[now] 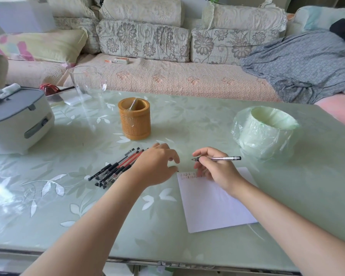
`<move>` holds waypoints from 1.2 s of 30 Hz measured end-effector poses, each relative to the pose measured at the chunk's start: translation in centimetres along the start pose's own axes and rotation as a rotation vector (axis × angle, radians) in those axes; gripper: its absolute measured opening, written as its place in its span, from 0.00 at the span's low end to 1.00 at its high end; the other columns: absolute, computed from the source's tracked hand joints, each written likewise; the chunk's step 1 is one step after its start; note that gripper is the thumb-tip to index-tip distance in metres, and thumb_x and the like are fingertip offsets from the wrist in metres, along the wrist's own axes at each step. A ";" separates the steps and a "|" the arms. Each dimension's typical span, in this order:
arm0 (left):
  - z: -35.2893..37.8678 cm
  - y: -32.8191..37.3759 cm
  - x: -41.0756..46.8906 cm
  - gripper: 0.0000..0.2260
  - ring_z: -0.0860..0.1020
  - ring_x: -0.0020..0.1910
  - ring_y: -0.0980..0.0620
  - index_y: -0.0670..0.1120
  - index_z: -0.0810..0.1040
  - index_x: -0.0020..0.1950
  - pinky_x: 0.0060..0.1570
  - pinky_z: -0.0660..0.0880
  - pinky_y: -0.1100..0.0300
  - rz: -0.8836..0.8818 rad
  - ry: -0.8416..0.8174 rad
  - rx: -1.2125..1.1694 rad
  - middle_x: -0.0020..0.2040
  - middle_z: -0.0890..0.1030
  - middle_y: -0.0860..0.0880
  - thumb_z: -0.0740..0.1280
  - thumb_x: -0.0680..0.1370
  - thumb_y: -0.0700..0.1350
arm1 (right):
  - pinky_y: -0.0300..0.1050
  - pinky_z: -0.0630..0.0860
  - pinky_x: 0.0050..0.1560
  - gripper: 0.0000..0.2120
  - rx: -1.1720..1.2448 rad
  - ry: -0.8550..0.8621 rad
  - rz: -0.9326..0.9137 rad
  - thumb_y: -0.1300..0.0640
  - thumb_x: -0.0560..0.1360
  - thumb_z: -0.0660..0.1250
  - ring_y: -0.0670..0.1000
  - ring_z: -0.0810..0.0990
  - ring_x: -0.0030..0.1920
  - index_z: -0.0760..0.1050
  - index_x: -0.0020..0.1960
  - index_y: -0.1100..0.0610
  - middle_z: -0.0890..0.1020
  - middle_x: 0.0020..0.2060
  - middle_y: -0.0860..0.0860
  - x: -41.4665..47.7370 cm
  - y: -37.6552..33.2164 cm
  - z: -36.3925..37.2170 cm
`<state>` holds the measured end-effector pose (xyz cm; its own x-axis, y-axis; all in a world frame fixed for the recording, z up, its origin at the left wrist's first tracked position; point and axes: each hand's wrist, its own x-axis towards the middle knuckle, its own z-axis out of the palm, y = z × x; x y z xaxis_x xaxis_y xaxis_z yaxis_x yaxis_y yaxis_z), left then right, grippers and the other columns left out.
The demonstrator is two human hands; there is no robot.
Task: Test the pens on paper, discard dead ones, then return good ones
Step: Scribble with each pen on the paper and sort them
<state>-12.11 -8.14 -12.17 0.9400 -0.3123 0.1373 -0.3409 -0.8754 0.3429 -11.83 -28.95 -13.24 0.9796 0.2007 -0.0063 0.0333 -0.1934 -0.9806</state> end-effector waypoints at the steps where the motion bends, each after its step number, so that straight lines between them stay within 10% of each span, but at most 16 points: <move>1: -0.1 0.3 -0.1 0.12 0.71 0.53 0.54 0.58 0.79 0.55 0.49 0.68 0.61 0.021 -0.012 -0.022 0.50 0.74 0.56 0.71 0.72 0.57 | 0.37 0.71 0.32 0.11 -0.017 0.007 -0.009 0.67 0.78 0.59 0.51 0.78 0.35 0.80 0.50 0.59 0.81 0.37 0.54 0.1 0.1 0.3; 8: 0.8 0.6 -0.6 0.32 0.62 0.54 0.56 0.62 0.73 0.63 0.59 0.67 0.57 0.033 -0.192 0.004 0.58 0.71 0.55 0.73 0.62 0.70 | 0.43 0.73 0.42 0.11 -0.105 0.146 0.011 0.62 0.76 0.64 0.48 0.77 0.39 0.81 0.46 0.48 0.82 0.37 0.47 -0.3 1.7 0.8; 21: 0.5 -0.5 -0.8 0.14 0.68 0.54 0.53 0.55 0.80 0.57 0.54 0.67 0.61 0.016 -0.121 -0.076 0.53 0.74 0.53 0.73 0.72 0.55 | 0.37 0.66 0.23 0.10 -0.042 -0.040 -0.025 0.70 0.75 0.65 0.52 0.74 0.22 0.71 0.37 0.62 0.77 0.28 0.63 -0.8 0.4 1.7; 36: 0.6 -0.4 0.6 0.15 0.70 0.51 0.52 0.54 0.81 0.51 0.52 0.72 0.56 -0.035 -0.119 -0.116 0.48 0.77 0.52 0.75 0.68 0.59 | 0.41 0.59 0.29 0.08 -0.211 -0.232 -0.136 0.61 0.65 0.69 0.48 0.64 0.28 0.70 0.32 0.59 0.69 0.26 0.49 -0.2 1.2 1.6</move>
<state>-11.41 -8.14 -12.77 0.9440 -0.3295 0.0147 -0.3003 -0.8403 0.4513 -12.33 -27.71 -14.72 0.8930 0.4470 0.0532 0.2243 -0.3394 -0.9135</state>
